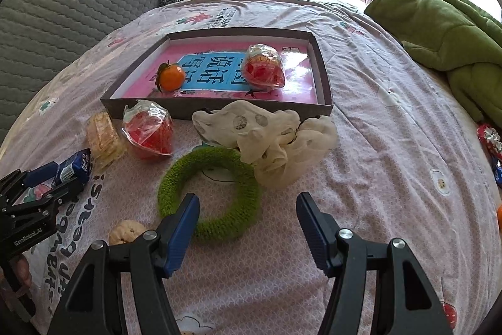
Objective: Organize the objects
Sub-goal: 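Move left tool to the blue snack packet while right tool approaches the green ring, then close left tool on the blue snack packet while right tool closes on the green ring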
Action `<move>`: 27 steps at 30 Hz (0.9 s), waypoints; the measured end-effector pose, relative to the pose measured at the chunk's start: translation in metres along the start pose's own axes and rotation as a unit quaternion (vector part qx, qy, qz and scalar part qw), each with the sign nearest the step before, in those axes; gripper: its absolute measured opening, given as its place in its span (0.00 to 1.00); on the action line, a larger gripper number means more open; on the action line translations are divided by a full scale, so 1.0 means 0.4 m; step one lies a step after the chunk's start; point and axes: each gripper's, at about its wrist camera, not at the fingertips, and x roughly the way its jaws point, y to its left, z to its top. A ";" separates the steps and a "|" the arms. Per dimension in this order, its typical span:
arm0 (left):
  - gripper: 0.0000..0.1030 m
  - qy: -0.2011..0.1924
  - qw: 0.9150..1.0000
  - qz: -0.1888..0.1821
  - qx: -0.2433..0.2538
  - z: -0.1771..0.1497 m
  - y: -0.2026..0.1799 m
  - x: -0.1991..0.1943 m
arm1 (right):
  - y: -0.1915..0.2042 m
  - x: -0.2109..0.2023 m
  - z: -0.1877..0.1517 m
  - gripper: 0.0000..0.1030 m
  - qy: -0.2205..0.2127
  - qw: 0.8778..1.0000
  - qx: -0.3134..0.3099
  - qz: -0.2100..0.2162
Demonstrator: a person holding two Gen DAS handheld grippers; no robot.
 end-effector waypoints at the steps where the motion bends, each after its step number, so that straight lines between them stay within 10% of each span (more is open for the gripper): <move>1: 0.67 0.000 1.000 0.001 0.001 0.002 -0.001 0.002 | 0.000 0.000 0.000 0.62 0.000 1.000 0.000 0.000; 27: 0.66 -0.014 1.000 -0.023 0.014 0.031 0.019 0.034 | -0.018 0.037 -0.003 0.62 0.010 0.999 0.031 0.014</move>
